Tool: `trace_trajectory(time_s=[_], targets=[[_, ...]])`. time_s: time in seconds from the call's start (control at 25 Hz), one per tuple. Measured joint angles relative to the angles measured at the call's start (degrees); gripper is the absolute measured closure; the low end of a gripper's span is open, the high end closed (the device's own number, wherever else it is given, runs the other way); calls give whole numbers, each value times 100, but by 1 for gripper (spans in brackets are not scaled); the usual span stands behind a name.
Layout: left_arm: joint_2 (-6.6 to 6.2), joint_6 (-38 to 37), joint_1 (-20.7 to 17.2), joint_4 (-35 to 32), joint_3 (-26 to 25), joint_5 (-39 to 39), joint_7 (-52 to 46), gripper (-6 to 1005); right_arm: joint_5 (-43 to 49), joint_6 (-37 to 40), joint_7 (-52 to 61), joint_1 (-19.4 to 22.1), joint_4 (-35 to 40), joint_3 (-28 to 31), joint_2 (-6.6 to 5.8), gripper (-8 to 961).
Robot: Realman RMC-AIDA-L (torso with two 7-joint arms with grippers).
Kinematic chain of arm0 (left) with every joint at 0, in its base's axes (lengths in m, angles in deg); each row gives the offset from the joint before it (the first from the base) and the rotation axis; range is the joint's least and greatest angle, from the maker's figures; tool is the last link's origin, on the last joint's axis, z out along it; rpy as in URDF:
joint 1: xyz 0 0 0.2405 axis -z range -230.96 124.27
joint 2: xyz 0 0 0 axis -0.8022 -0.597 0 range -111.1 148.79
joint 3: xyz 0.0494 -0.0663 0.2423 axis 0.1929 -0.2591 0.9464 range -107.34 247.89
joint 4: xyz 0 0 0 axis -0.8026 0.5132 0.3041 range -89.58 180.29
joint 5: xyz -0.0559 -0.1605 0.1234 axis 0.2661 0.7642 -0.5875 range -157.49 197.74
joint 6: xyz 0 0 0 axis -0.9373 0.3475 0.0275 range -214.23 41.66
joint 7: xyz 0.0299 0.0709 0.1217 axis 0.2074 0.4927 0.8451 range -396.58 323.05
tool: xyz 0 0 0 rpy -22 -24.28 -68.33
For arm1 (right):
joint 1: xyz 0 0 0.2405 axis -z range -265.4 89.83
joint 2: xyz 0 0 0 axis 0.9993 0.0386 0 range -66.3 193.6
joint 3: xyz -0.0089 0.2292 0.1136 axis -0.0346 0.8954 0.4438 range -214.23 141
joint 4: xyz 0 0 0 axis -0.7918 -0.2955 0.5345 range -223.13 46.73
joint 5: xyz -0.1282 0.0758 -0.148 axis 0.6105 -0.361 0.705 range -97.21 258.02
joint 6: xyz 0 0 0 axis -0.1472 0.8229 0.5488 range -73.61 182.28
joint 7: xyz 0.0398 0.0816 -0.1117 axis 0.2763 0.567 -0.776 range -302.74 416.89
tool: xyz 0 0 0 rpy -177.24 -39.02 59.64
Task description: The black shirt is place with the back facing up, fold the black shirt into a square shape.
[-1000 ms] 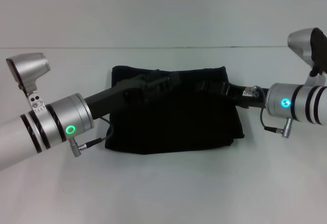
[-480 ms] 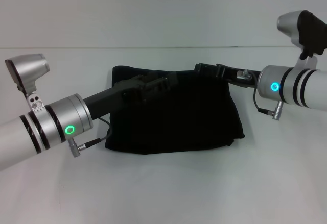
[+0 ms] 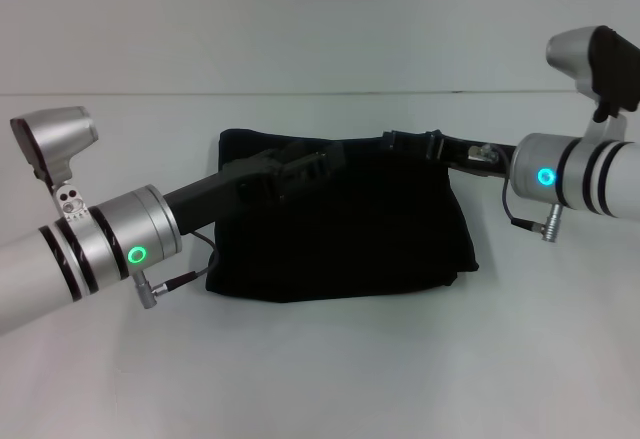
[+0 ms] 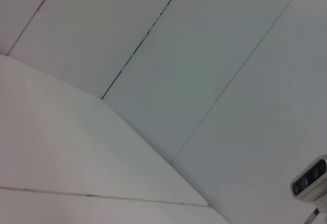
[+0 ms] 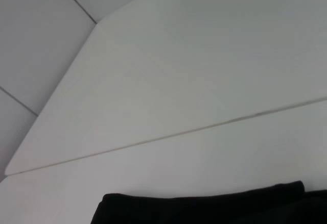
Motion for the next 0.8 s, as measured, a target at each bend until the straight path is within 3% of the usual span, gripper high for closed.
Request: trace_trajectory(time_s=[0.2, 0.56, 0.68, 0.8], targets=[[-29, -7, 0, -6, 73, -16, -34, 211, 5, 377, 7, 256, 230, -7, -85, 68], [-70, -58, -11, -47, 163, -37, -54, 211, 8, 1801, 862, 604, 305, -529, -649, 73], [-79, -59, -19, -47, 162, -39, -55, 211, 8, 2105, 1149, 643, 305, -728, -752, 75], [-79, -61, -32, -47, 162, -40, -55, 211, 8, 2125, 1319, 646, 305, -859, -777, 77]])
